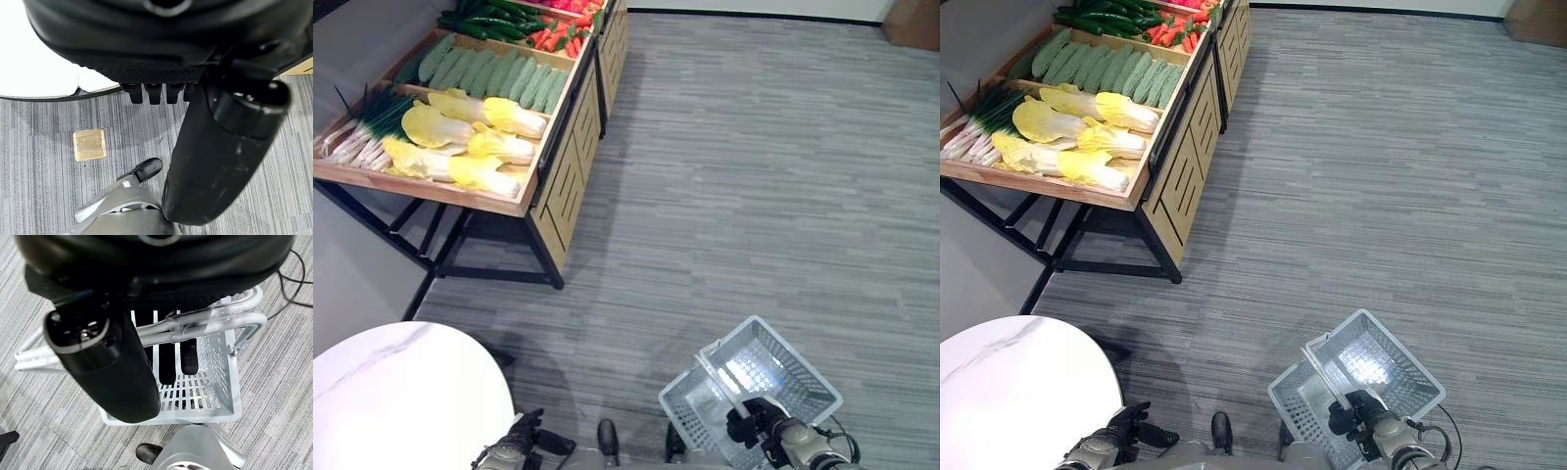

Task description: Get the vegetables into the basket

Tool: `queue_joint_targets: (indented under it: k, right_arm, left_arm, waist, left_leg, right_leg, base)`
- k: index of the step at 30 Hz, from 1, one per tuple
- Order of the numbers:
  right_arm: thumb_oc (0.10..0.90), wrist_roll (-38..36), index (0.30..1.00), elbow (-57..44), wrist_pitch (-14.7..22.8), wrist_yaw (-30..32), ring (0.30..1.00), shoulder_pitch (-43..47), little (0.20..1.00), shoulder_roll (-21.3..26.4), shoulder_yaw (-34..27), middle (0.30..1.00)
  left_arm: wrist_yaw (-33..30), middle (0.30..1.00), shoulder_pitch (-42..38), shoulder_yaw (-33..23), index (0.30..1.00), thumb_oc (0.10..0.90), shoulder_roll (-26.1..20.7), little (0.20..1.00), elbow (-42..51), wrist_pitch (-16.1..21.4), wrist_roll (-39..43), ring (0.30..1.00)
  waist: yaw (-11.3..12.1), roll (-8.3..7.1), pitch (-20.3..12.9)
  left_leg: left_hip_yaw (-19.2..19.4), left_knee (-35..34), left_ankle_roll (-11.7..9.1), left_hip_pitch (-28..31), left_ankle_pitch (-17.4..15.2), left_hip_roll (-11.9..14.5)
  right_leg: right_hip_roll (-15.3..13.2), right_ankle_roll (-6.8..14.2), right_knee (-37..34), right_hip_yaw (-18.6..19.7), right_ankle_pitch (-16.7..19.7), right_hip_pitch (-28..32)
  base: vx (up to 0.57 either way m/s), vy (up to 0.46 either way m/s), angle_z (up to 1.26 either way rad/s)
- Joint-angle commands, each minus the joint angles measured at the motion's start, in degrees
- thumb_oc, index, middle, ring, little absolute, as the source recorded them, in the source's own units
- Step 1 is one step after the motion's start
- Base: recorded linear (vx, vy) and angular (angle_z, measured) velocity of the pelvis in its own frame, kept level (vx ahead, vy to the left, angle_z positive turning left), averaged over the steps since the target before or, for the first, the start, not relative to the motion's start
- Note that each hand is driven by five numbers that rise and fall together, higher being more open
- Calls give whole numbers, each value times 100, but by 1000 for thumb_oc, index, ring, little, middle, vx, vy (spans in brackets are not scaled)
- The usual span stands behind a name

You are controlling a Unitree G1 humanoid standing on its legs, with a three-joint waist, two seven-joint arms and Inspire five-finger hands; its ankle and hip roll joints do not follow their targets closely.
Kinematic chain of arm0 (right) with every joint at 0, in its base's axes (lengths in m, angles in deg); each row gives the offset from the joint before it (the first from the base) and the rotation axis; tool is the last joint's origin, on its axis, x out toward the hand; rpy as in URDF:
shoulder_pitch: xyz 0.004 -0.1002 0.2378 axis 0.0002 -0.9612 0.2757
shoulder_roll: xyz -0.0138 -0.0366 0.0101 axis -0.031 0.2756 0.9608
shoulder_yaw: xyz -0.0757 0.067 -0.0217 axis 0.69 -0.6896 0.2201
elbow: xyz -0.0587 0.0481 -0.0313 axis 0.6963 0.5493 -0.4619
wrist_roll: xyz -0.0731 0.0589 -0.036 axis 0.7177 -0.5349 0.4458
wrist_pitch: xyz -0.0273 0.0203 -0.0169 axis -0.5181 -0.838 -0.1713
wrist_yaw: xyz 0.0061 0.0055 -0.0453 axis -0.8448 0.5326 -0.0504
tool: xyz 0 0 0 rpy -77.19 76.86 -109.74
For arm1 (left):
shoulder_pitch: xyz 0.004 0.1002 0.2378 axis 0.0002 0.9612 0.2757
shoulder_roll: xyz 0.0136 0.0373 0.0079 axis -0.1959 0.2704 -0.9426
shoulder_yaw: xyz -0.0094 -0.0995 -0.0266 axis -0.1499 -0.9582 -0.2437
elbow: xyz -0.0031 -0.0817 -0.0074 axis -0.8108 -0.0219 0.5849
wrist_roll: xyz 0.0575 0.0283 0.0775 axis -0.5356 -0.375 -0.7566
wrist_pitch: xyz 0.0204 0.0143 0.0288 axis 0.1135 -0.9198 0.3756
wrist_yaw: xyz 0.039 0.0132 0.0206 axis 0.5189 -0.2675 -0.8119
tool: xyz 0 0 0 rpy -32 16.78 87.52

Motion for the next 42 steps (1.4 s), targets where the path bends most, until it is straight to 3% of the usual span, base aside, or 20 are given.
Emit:
queue_joint_targets:
  k: [1, 8, 12, 17, 22, 24, 28, 30, 32, 33, 34, 37, 38, 40, 41, 42]
  right_arm:
    - [400, -95, 300, 114, 84, -111, 300, 141, 300, -140, 37, 300]
    - [400, -240, 300, 148, 71, -95, 300, 130, 300, -73, -124, 300]
    - [400, -607, 300, 113, 141, 11, 300, 155, 300, -70, -400, 300]
    - [400, -429, 300, 152, 117, -43, 300, 148, 300, -34, -377, 300]
    - [400, -402, 300, 156, 117, -40, 300, 174, 300, -13, -370, 300]
    - [400, -355, 300, 115, 115, -43, 300, 189, 300, -1, -318, 300]
    - [400, -402, 300, 57, 145, -25, 300, 233, 300, 30, -260, 300]
    - [400, -434, 300, 59, 156, -2, 300, 257, 300, 53, -230, 300]
    - [400, -434, 300, 50, 157, 0, 300, 245, 300, 54, -234, 300]
    - [400, -431, 300, 48, 166, 4, 300, 214, 300, 50, -232, 300]
    - [400, -430, 300, 38, 162, -9, 300, 203, 300, 42, -220, 300]
    - [400, -438, 300, 36, 160, -22, 300, 151, 300, 42, -216, 300]
    - [400, -457, 300, 29, 169, -41, 300, 116, 300, 64, -209, 300]
    - [400, -507, 300, 84, 176, -99, 300, -81, 300, 128, -247, 300]
    - [400, -507, 300, 84, 176, -99, 300, -81, 300, 128, -247, 300]
    - [400, -516, 300, 136, 171, -112, 300, -143, 300, 157, -242, 300]
  left_arm:
    - [-40, 1000, -251, -81, 1000, 900, -80, 1000, -285, -2, -174, 1000]
    - [-27, 1000, -205, -139, 1000, 900, -122, 1000, -239, 32, -114, 1000]
    - [-7, 1000, -167, -303, 1000, 900, -128, 1000, -203, 100, 138, 1000]
    - [28, 1000, -69, -301, 1000, 900, -153, 1000, -298, 87, -15, 1000]
    - [24, 1000, -95, -375, 1000, 900, -235, 1000, -245, 89, 52, 1000]
    - [50, 1000, -75, -408, 1000, 900, -283, 1000, -208, 44, 89, 1000]
    - [29, 1000, -173, -358, 1000, 900, -298, 1000, -183, 48, 91, 1000]
    - [-3, 1000, -233, -358, 1000, 900, -282, 1000, -187, 60, 114, 1000]
    - [-10, 1000, -236, -366, 1000, 900, -276, 1000, -178, 63, 122, 1000]
    - [-27, 1000, -241, -367, 1000, 900, -256, 1000, -215, 80, 80, 1000]
    - [-25, 1000, -251, -361, 1000, 900, -256, 1000, -224, 85, 47, 1000]
    - [-19, 1000, -259, -343, 1000, 900, -228, 1000, -256, 61, 2, 1000]
    - [-9, 1000, -264, -331, 1000, 900, -217, 1000, -265, 57, -30, 1000]
    - [24, 1000, -284, -244, 1000, 900, -175, 1000, -300, 27, -72, 1000]
    - [23, 1000, -284, -244, 1000, 900, -175, 1000, -300, 27, -73, 1000]
    - [42, 1000, -270, -218, 1000, 900, -134, 1000, -326, 11, -66, 1000]
  waist:
    - [41, -83, 162]
    - [97, -78, 224]
    - [159, -73, 294]
    - [223, -53, 356]
    - [259, -64, 490]
    - [313, -68, 693]
    - [307, -40, 816]
    - [340, -42, 866]
    - [334, -58, 869]
    - [305, -82, 856]
    - [298, -111, 853]
    - [260, -162, 800]
    - [156, -134, 773]
    - [46, -8, 585]
    - [58, -21, 576]
    - [-77, 74, 526]
  left_leg:
    - [-660, 7, 17, 215, -664, -162]
    - [-639, 148, 107, 120, -791, -237]
    - [-548, 465, 190, -103, -974, -301]
    - [-470, 636, 301, -225, -1145, -380]
    - [-442, 645, 398, -214, -1233, -411]
    - [-269, 588, 406, -40, -1273, -387]
    - [-241, 589, 355, -87, -1203, -355]
    - [-197, 599, 335, -137, -1169, -374]
    - [-212, 605, 308, -126, -1172, -391]
    - [-240, 619, 273, -66, -1217, -425]
    - [-245, 637, 249, -2, -1250, -446]
    - [-341, 566, 177, 210, -1310, -489]
    - [-448, 569, 153, 335, -1390, -461]
    - [-733, 681, 1, 591, -1380, -322]
    - [-719, 688, 0, 573, -1375, -331]
    - [-867, 853, -118, 655, -1246, -189]
  right_leg:
    - [-36, 310, 854, 478, -858, -54]
    - [-112, 395, 832, 526, -773, -97]
    - [-183, 498, 812, 647, -528, -222]
    - [-275, 626, 885, 707, -257, -324]
    - [-357, 691, 1559, 550, -170, -626]
    - [-428, 736, 2432, 128, -186, -1116]
    - [-189, 637, 1750, 361, -240, -1349]
    - [-87, 670, 874, 571, 39, -1509]
    - [-60, 707, 575, 634, 114, -1494]
    - [4, 750, 58, 851, 251, -1471]
    - [79, 762, 4, 977, 216, -1594]
    - [230, 782, 4, 892, 253, -1662]
    - [332, 755, 39, 970, 268, -1622]
    - [505, 520, 508, 1217, 38, -1560]
    - [501, 515, 497, 1231, 53, -1573]
    - [616, 380, 850, 1184, -145, -1512]
  base:
    - [40, 24, 2]
    - [67, 74, 0]
    - [70, 152, -9]
    - [92, 168, -25]
    - [85, 127, -13]
    - [114, 107, -20]
    - [41, 23, -1]
    - [40, -36, 17]
    - [99, -67, 18]
    - [180, -116, 21]
    - [258, -161, 21]
    - [318, -202, 20]
    - [334, -164, 14]
    - [576, -267, 38]
    - [631, -328, 57]
    - [306, -189, 35]
